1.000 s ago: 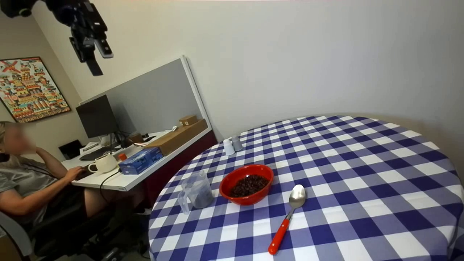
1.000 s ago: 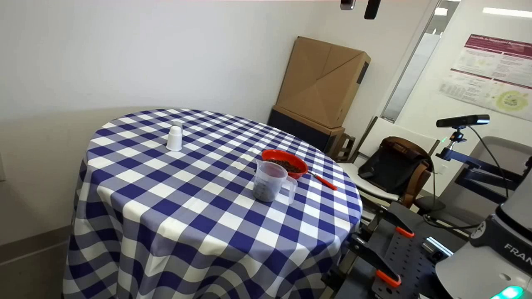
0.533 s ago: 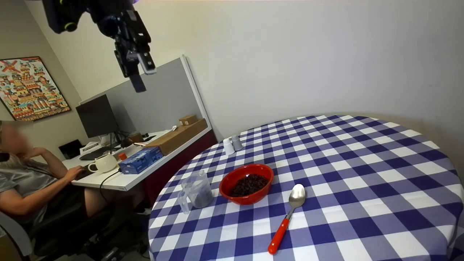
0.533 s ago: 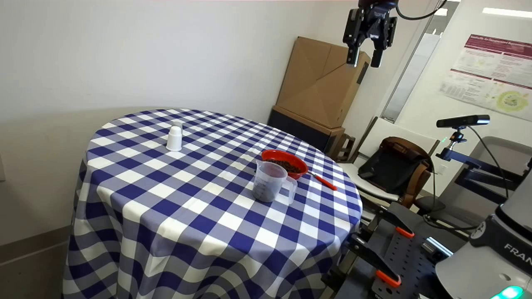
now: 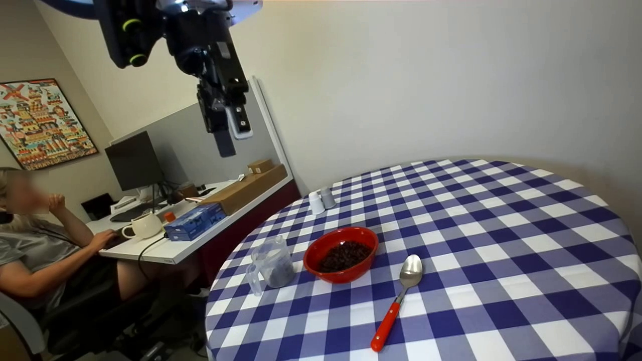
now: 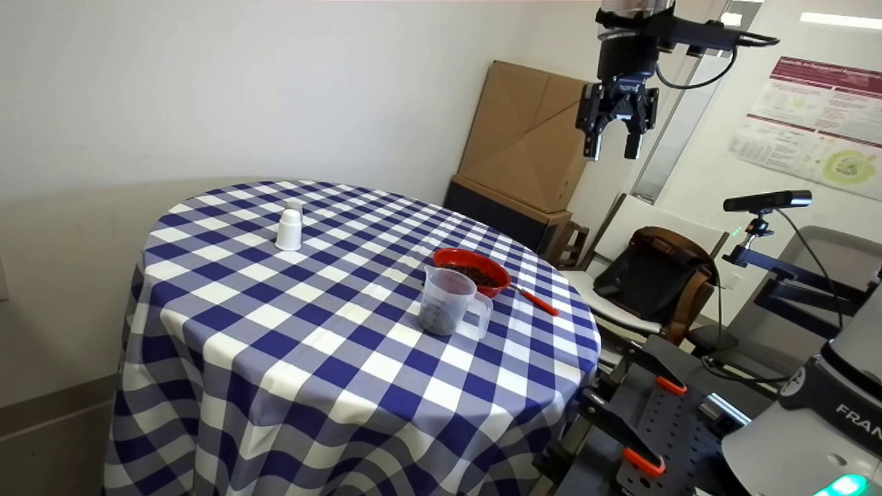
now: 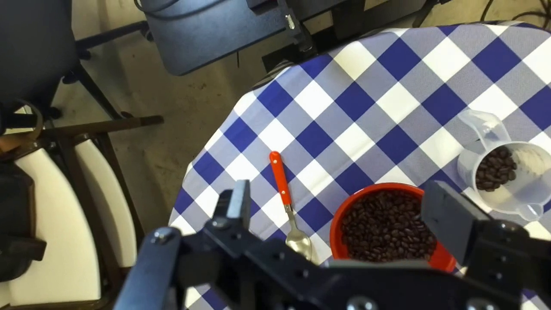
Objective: Pick up the spoon, take one spoon of objects from the red bowl and put it in the measuring cup
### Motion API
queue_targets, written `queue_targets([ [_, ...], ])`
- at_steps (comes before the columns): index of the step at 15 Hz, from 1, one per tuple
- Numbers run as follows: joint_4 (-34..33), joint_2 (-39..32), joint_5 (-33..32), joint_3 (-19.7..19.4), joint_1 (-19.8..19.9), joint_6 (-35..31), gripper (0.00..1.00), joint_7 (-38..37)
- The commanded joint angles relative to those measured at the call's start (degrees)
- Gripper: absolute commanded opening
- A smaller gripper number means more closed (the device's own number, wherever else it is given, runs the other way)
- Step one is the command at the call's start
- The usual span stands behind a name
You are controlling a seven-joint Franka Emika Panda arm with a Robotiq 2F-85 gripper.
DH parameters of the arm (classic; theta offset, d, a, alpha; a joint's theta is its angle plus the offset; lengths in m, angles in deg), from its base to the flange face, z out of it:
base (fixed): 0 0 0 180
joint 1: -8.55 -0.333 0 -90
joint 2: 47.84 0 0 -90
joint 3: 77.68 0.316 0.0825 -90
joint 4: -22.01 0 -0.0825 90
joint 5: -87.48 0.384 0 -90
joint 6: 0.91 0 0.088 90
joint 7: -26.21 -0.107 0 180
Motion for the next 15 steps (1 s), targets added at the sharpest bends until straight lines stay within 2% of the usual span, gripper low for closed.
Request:
queue_targets([
  [1, -0.08, -3.67, -2.37, -2.03, 1.76, -4.42, 1.00, 0.95],
  [4, -0.99, -6.99, -3.68, -3.81, 3.60, -5.36, 1.00, -0.47],
  [5, -0.04, -4.75, -2.74, -3.15, 2.57, -4.55, 1.00, 0.09],
  [12, -0.53, -6.77, -2.78, -4.15, 3.32, -4.80, 1.00, 0.06],
  [15, 0.16, -8.41, -3.20, -4.38, 3.56, -9.01, 1.00, -0.69],
])
